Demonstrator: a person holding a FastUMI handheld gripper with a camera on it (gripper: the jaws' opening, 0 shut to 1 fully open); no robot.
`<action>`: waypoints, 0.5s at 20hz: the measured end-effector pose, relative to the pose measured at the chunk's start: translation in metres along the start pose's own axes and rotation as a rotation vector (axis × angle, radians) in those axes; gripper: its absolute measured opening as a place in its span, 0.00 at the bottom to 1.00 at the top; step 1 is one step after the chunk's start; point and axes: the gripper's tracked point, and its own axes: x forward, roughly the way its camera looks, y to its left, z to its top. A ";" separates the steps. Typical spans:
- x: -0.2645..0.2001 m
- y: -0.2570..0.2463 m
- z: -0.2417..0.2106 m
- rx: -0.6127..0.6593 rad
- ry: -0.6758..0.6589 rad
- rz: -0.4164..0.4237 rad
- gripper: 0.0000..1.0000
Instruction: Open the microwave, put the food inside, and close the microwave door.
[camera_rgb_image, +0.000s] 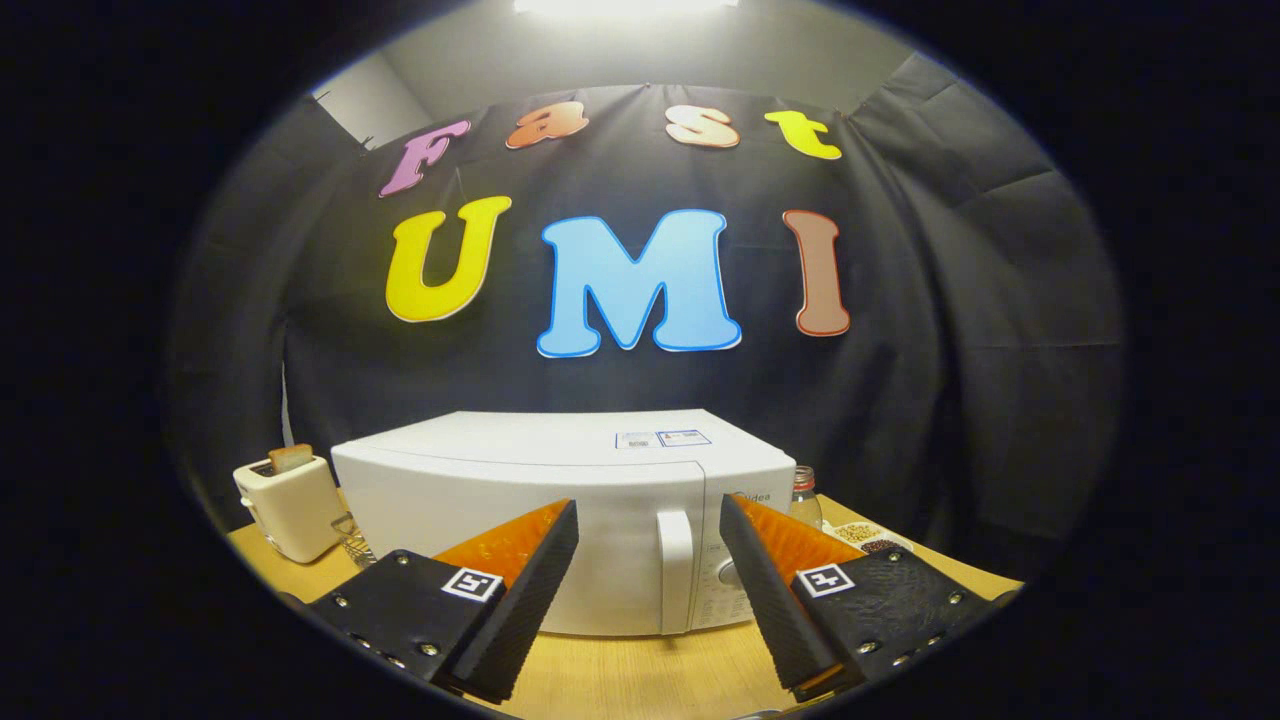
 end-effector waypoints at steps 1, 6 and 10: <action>0.009 -0.004 -0.010 -0.007 0.014 -0.010 0.92; 0.038 -0.010 -0.040 -0.015 0.036 -0.021 0.85; 0.054 -0.015 -0.062 -0.024 0.068 -0.039 0.76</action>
